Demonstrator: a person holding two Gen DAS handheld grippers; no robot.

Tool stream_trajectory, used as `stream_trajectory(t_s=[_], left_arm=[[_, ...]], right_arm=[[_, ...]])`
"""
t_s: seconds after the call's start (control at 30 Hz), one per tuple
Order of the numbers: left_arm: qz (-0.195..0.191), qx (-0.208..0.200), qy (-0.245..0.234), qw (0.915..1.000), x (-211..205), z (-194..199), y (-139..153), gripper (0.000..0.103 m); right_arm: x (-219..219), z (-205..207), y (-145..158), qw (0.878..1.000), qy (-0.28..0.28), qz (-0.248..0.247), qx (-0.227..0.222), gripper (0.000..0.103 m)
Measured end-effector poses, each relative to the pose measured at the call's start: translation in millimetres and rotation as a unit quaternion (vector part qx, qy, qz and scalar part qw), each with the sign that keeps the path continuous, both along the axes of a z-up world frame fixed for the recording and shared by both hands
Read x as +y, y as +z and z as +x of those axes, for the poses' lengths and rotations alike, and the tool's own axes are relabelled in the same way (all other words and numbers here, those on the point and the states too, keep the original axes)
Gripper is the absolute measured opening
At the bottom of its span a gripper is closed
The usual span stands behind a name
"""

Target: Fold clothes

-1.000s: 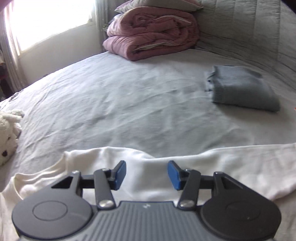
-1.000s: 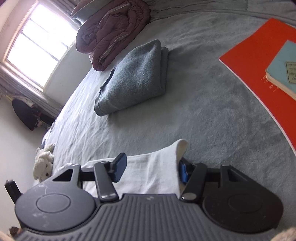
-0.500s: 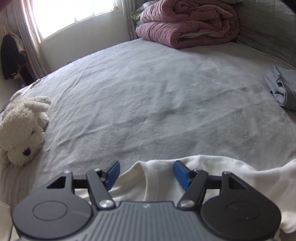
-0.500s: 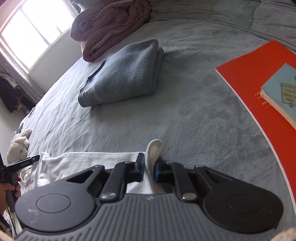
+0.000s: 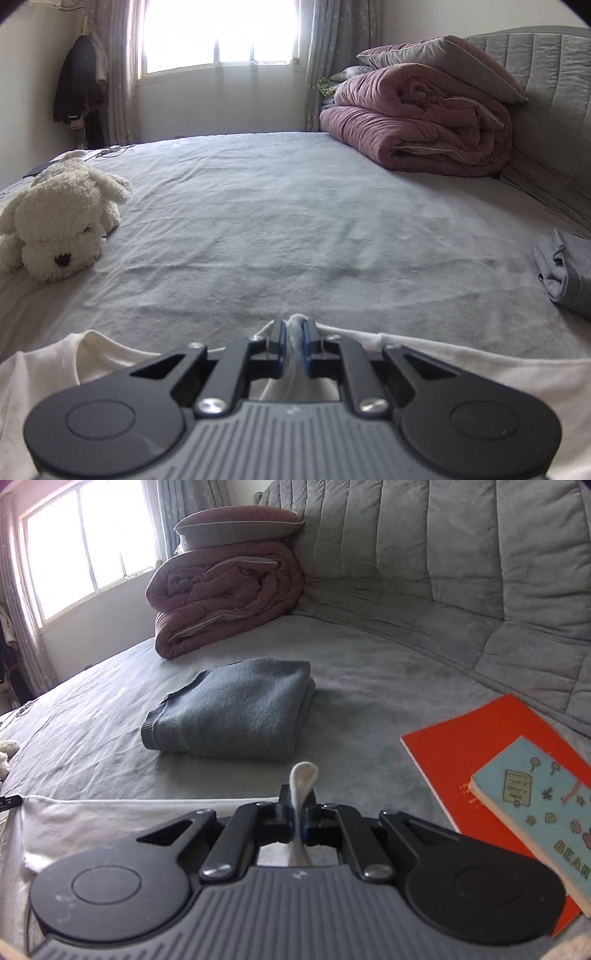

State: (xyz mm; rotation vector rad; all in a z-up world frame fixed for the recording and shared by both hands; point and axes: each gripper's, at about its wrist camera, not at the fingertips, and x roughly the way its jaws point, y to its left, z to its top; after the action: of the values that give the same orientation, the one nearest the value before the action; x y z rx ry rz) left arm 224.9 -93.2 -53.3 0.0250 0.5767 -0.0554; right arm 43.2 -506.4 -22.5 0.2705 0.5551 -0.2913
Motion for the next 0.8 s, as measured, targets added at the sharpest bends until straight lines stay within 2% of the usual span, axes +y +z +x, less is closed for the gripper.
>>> stream_trajectory(t_s=[0.17,0.27,0.3,0.33,0.37,0.4,0.43,0.47,0.5,0.6,0.7,0.8], left_arm=[[0.052,0.01,-0.003,0.9986,-16,5,-14,0.011],[0.071,0.009,-0.003,0.9975,-21,5,-13,0.014],[0.077,0.006,-0.002,0.997,-23,3,-11,0.021],[0.082,0.002,0.0,0.9966,-24,0,-9,0.03],[0.081,-0.004,0.001,0.9967,-25,-3,-6,0.035],[0.071,-0.011,0.0,0.9974,-25,-9,-3,0.043],[0.06,-0.018,-0.001,0.998,-26,-15,1,0.046],[0.048,-0.022,-0.008,0.9986,-28,-22,3,0.046],[0.036,-0.025,-0.018,0.9989,-30,-29,6,0.046],[0.013,-0.023,-0.053,0.9983,-45,-47,9,0.046],[-0.005,-0.011,-0.101,0.9948,-69,-64,7,0.046],[-0.012,0.0,-0.147,0.989,-93,-79,2,0.046]], right_arm=[[-10,28,-30,0.999,-0.013,-0.002,0.047,0.004],[-2,30,-33,0.998,-0.013,-0.032,0.053,0.004],[1,30,-33,0.997,-0.014,-0.043,0.055,0.005],[3,28,-32,0.997,-0.016,-0.052,0.054,0.009],[6,26,-32,0.996,-0.019,-0.062,0.054,0.02],[9,25,-30,0.995,-0.027,-0.081,0.052,0.027],[13,23,-27,0.993,-0.039,-0.104,0.048,0.039],[17,21,-25,0.991,-0.042,-0.124,0.04,0.044],[21,19,-22,0.988,-0.044,-0.144,0.031,0.044],[32,17,-17,0.991,-0.011,-0.131,0.007,0.045],[52,18,-17,0.992,0.049,-0.117,0.001,0.045],[75,21,-20,0.987,0.114,-0.113,0.012,0.049]])
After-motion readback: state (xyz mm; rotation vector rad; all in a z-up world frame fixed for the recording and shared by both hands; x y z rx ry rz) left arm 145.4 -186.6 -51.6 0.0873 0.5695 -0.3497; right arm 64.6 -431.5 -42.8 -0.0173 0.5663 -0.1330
